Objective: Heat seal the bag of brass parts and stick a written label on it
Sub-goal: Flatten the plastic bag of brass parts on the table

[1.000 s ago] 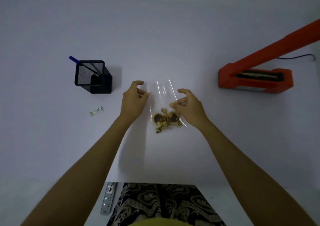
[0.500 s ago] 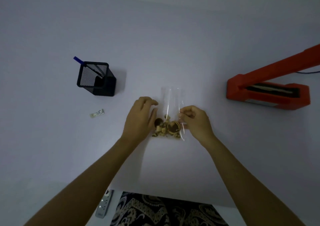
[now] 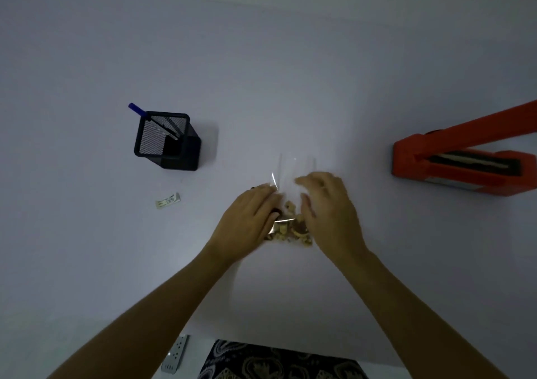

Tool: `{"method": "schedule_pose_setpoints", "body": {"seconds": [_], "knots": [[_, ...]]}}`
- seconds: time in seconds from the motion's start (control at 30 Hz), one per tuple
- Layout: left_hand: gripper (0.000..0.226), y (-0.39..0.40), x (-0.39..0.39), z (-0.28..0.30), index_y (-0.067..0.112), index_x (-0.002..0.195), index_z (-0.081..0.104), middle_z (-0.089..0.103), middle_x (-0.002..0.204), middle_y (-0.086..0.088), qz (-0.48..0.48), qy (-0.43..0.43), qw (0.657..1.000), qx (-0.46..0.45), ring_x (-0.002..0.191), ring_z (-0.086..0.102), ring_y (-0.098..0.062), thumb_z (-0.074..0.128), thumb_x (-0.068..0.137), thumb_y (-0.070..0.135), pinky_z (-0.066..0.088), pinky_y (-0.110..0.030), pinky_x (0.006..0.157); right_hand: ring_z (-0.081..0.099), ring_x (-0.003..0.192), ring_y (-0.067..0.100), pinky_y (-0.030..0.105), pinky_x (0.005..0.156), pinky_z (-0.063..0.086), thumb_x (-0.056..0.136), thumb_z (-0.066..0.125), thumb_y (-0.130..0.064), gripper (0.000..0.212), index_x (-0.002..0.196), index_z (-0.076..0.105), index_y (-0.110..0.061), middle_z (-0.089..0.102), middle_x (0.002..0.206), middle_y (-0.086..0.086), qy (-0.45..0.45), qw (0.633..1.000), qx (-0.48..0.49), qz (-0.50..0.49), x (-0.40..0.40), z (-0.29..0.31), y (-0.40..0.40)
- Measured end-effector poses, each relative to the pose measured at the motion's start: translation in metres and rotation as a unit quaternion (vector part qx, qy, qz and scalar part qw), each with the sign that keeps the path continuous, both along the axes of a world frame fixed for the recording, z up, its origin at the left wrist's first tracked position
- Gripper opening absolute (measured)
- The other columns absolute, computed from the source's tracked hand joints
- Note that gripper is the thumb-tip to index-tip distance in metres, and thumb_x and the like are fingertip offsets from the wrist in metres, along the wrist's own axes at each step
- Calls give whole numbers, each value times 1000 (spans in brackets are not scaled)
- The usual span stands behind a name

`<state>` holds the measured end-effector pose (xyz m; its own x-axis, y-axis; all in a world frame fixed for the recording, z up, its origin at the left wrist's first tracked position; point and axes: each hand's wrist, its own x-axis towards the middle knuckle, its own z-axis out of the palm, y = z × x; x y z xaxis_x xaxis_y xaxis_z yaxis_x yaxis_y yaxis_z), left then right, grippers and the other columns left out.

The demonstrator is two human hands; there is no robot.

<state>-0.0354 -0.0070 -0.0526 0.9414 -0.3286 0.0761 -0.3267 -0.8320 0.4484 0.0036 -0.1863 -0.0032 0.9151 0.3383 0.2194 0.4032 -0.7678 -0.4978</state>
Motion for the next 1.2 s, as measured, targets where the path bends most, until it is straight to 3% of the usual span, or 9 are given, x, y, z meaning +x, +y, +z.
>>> {"method": "schedule_pose_setpoints", "body": {"seconds": [0.17,0.33,0.5,0.57,0.67,0.73,0.93,1.07,1.2], "knots": [[39,1,-1,-8,2,119,61,59,126,-15,15,-16,1000,-17,120,54,-28,35,101,25,42,-40,103,58,84,22,29,75,50,89,55,-6,18,99,70,-7,67,93,5,31,986,-18,161,11,-17,12],[39,1,-6,-18,0,115,64,62,123,-18,37,-39,999,-2,120,55,-31,38,99,24,41,-41,105,58,87,20,25,80,48,86,61,-2,16,96,72,-8,68,91,4,35,989,-14,146,12,-32,11],[31,0,-7,-26,-2,115,63,62,122,-17,50,-65,997,-19,119,54,-28,51,92,14,38,-40,107,62,91,18,26,87,49,90,49,-10,25,104,71,-8,72,97,4,73,989,-6,131,8,-37,15],[31,1,-7,-27,0,119,61,62,122,-16,43,-67,996,-45,120,52,-25,53,91,12,38,-41,108,62,87,16,24,83,51,88,52,-6,24,103,71,-9,73,93,3,108,987,10,121,10,-35,17],[32,4,-7,-27,4,121,61,64,122,-13,13,-73,995,-59,119,53,-22,50,94,19,43,-38,105,61,82,17,34,73,56,88,55,-6,18,96,70,-9,68,90,4,141,983,-8,119,18,-35,20],[32,6,-9,-28,6,122,60,64,123,-11,-8,-79,996,-44,120,54,-22,51,94,19,41,-36,107,61,85,19,35,72,56,91,60,-10,20,108,68,-8,64,95,5,152,981,-49,114,23,-35,24],[36,5,-8,-26,7,125,60,61,128,-11,-3,-40,999,-24,122,54,-21,44,97,23,36,-34,111,56,70,25,33,59,37,73,75,-6,49,120,67,-14,57,75,6,75,968,-171,170,41,-33,23],[41,4,-8,-23,8,134,52,55,136,-10,-1,-8,1000,-17,127,50,-21,36,100,26,37,-35,110,54,62,23,34,57,41,77,65,-19,48,125,63,-17,55,69,5,36,957,-222,182,53,-32,19],[45,3,-6,-23,10,136,50,52,139,-11,4,8,1000,2,129,48,-23,29,102,31,37,-36,110,51,56,22,33,58,37,73,71,-11,56,128,62,-17,53,62,4,35,961,-223,160,70,-30,18]]}}
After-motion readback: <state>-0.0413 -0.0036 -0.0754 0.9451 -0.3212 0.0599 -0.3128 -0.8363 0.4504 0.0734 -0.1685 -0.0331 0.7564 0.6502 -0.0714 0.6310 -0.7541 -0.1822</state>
